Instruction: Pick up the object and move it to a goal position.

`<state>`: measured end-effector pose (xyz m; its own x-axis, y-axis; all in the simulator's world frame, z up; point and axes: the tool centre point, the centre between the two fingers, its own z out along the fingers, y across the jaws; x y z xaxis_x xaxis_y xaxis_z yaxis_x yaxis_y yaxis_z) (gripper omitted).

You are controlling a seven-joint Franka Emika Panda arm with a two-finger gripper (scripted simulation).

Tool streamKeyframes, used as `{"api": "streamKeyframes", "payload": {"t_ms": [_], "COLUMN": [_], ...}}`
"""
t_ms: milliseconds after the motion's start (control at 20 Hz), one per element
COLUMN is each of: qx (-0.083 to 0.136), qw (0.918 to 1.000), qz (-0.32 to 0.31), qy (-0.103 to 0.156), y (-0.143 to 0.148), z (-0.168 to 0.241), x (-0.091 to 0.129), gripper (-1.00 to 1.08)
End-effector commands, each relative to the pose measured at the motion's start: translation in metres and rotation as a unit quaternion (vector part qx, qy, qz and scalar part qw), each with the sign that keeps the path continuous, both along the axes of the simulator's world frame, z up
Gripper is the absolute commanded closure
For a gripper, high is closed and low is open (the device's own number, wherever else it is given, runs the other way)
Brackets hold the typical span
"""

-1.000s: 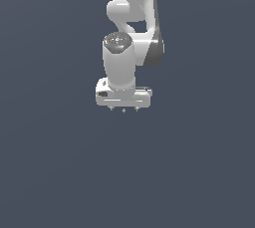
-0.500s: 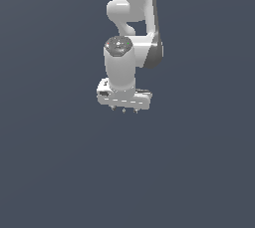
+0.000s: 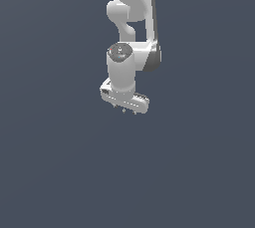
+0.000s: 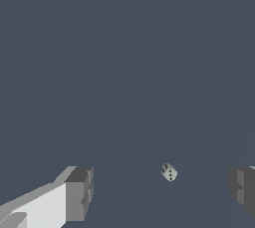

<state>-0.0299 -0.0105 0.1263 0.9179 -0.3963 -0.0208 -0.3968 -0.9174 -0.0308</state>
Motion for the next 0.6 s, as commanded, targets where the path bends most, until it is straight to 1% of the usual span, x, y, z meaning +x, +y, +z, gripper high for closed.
{"api": "streamKeyframes", "payload": {"t_ms": [0, 150, 300, 550], "qx": [-0.001, -0.003, -0.004, -0.008], "qw": [0.9993, 0.9968, 0.9925, 0.9810], "qz": [-0.036, -0.079, -0.122, -0.194], "qy": [0.001, 0.002, 0.003, 0.004], "y": [0.000, -0.001, -0.001, -0.003], "z": [-0.008, -0.018, -0.027, -0.041], "x": [-0.006, -0.014, -0.023, -0.037], "gripper": [-0.92, -0.92, -0.92, -0.92]}}
